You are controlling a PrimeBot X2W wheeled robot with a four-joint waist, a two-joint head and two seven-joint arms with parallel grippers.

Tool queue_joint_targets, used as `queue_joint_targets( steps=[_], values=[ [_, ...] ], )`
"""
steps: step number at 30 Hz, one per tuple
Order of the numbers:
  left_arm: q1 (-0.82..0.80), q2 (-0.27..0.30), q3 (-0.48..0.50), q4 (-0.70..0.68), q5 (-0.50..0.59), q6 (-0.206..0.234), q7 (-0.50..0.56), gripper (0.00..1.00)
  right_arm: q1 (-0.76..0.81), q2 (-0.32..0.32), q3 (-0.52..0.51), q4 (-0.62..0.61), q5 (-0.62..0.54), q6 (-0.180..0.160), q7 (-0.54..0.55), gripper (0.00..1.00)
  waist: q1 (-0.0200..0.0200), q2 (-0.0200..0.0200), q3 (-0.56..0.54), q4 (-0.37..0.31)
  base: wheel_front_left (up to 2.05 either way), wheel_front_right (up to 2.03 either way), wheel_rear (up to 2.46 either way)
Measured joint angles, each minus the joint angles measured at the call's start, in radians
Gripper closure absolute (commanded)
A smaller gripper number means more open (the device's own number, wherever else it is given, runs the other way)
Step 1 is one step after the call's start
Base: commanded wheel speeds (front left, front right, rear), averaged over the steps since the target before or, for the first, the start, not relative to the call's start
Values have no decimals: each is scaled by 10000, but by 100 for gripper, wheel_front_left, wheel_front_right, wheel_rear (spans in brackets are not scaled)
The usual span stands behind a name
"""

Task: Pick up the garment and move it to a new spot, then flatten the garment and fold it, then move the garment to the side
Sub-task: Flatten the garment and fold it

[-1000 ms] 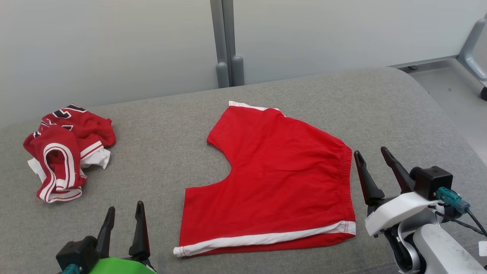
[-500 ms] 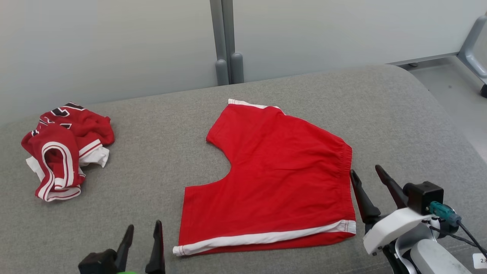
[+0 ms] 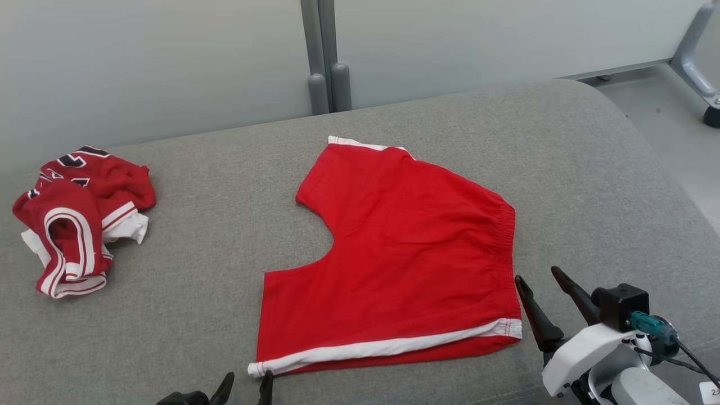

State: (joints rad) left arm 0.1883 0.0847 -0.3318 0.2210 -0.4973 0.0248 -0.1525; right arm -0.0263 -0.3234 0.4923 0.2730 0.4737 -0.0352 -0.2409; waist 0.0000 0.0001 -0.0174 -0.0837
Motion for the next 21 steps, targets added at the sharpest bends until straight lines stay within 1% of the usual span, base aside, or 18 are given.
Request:
queue_joint_targets(
  steps=[4,11,16,21],
  values=[
    [-46,-6,-94,320,0,-109,157,0,-12,21,54,27,-2,104,0,0,0,0,106,-139,0,0,0],
    [-463,-61,-6,683,-151,-132,198,0,-64,61,86,69,-10,259,0,0,0,0,299,-405,0,0,0],
    [-782,-92,-17,988,-205,-244,184,0,-72,35,-21,163,-13,255,-2,0,0,0,433,-553,0,0,0],
    [-867,-119,-38,1227,-205,-247,180,0,-74,33,-48,196,-13,255,-2,0,0,0,477,-579,0,0,0]
  ],
)
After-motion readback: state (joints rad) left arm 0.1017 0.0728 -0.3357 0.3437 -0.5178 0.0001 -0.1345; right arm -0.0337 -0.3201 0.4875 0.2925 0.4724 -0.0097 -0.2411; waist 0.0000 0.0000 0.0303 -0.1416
